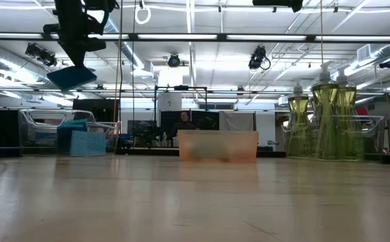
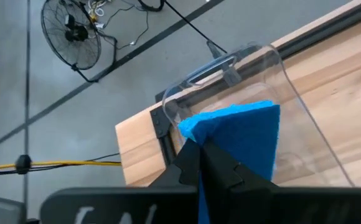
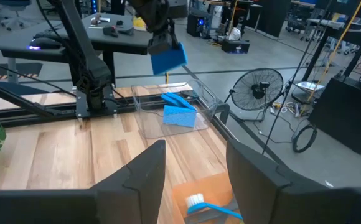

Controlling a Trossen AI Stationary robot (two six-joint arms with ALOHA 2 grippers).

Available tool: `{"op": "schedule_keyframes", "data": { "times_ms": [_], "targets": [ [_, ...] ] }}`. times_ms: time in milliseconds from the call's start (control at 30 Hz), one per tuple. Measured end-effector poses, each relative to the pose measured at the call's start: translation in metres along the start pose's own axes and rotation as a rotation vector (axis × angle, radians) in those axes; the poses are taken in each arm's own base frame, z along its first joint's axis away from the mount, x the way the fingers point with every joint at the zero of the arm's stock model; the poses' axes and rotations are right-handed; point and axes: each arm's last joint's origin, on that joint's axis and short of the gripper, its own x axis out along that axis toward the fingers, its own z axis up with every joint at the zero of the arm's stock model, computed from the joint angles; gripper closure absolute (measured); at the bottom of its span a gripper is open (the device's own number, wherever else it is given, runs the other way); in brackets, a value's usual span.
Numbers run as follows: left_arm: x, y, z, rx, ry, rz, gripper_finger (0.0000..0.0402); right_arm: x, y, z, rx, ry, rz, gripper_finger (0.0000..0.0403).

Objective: Pick & Place Kitchen Sink Supplies
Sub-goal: Put the blue sponge into the left transparent bin

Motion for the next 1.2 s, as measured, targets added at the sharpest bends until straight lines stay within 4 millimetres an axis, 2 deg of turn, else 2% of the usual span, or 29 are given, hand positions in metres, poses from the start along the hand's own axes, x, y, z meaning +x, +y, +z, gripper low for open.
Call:
{"op": "schedule_keyframes", "data": {
  "times_ms": [400,900,1200],
  "targets": [
    [0.007,0.006,0.003,-0.073,0.039,-0.064,0.0399,0.0,0.0,0.0,0.0,0.0,0.0,0.0232],
    [0.007,0.002,0.003,-0.094,0.063,-0.216,0.0399,0.0,0.0,0.0,0.0,0.0,0.0,0.0232],
    [0.042,-0.02,-0.019,-0.078,0.115,-0.185,0.0399,0.0,0.0,0.0,0.0,0.0,0.0,0.0232]
  ]
}}
